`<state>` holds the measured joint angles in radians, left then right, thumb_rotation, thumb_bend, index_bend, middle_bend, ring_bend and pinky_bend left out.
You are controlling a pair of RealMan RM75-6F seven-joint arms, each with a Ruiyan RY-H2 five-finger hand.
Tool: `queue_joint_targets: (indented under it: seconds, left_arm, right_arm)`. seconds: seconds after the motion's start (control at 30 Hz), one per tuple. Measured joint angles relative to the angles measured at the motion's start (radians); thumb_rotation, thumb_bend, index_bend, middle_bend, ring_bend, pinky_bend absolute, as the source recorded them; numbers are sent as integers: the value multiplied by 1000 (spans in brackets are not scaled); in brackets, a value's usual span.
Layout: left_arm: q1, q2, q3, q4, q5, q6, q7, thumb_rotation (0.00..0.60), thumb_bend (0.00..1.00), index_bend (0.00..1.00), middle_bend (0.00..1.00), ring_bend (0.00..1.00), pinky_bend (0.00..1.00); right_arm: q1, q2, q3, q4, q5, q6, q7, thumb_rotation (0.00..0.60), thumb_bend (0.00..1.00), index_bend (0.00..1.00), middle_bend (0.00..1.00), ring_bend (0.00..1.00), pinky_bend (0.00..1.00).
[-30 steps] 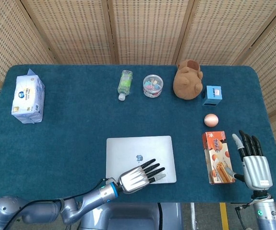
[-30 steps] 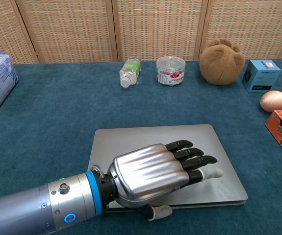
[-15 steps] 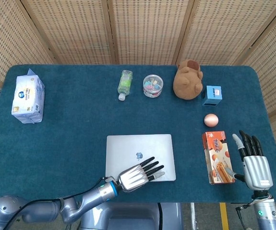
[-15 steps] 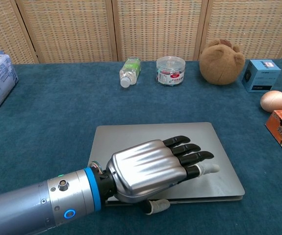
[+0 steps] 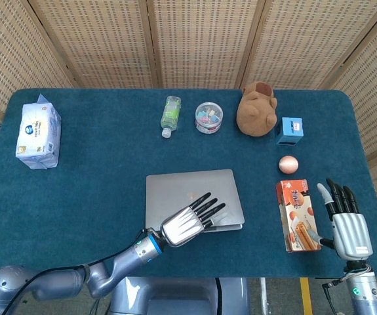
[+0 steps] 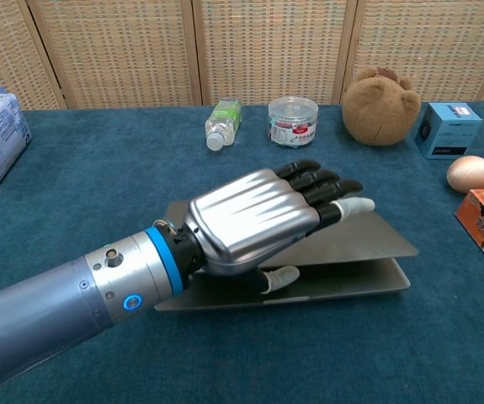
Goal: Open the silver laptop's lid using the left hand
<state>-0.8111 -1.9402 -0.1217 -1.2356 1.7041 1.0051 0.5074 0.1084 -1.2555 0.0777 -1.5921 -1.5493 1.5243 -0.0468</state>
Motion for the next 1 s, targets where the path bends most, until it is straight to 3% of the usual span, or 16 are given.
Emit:
queue_joint_targets:
  seconds: [0.3, 0.7, 1.0]
  left_arm:
    - [-4, -22, -71, 27, -79, 23, 71, 600, 426, 0, 0, 0, 0]
    - [-11, -78, -129, 124, -196, 36, 109, 600, 423, 0, 0, 0, 0]
    - [-21, -62, -124, 112, -218, 47, 99, 600, 428, 0, 0, 0, 0]
  right_arm:
    - [2, -2, -2, 3, 1, -7, 4, 600, 0, 0, 0, 0, 0]
    - [5, -3, -6, 7, 0, -17, 9, 600, 0, 0, 0, 0, 0]
    - [15, 1, -15, 15, -30, -23, 37, 600, 0, 41, 0, 0, 0]
